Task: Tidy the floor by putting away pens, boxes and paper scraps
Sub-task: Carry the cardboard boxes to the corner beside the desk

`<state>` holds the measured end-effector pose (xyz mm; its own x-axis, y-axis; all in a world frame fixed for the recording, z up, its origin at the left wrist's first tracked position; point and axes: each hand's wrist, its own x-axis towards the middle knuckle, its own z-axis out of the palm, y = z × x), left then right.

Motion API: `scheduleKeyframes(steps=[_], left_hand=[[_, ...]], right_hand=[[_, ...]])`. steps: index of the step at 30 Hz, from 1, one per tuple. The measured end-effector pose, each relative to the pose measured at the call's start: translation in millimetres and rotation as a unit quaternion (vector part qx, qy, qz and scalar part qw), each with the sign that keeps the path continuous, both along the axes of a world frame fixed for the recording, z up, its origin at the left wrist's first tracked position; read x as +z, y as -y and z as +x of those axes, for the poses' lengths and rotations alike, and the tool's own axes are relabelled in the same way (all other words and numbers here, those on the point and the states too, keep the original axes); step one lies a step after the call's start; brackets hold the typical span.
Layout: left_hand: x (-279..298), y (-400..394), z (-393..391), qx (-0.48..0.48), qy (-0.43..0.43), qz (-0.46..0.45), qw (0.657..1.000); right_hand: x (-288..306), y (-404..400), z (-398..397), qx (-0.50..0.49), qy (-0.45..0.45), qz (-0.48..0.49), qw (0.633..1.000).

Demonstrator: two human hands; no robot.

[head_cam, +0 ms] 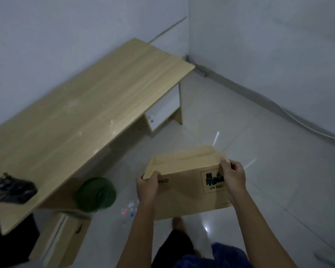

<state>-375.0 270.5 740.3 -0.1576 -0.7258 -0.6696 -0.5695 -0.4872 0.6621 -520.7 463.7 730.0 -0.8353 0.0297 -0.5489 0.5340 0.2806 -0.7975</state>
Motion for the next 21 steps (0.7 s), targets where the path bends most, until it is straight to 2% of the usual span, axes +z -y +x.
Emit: scheduleKeyframes(steps=[5,15,21], left_hand=[[8.0,-9.8,-104.6,-0.048,-0.019,-0.012,0.999],[-0.2,-3.9,-327.1,-0.118,-0.029,0.029,0.992],[-4.9,-9.3,-443.4,-0.146,-0.021,0.026,0.989]], right_hand=[[14.2,-12.8,-78.9,-0.096,-0.034,0.009,0.995],[30.9,-31.3,-266.1,-0.155,-0.009,0.067,0.986],[29.4,-40.6,-367.7,-0.158,-0.013,0.059,0.986]])
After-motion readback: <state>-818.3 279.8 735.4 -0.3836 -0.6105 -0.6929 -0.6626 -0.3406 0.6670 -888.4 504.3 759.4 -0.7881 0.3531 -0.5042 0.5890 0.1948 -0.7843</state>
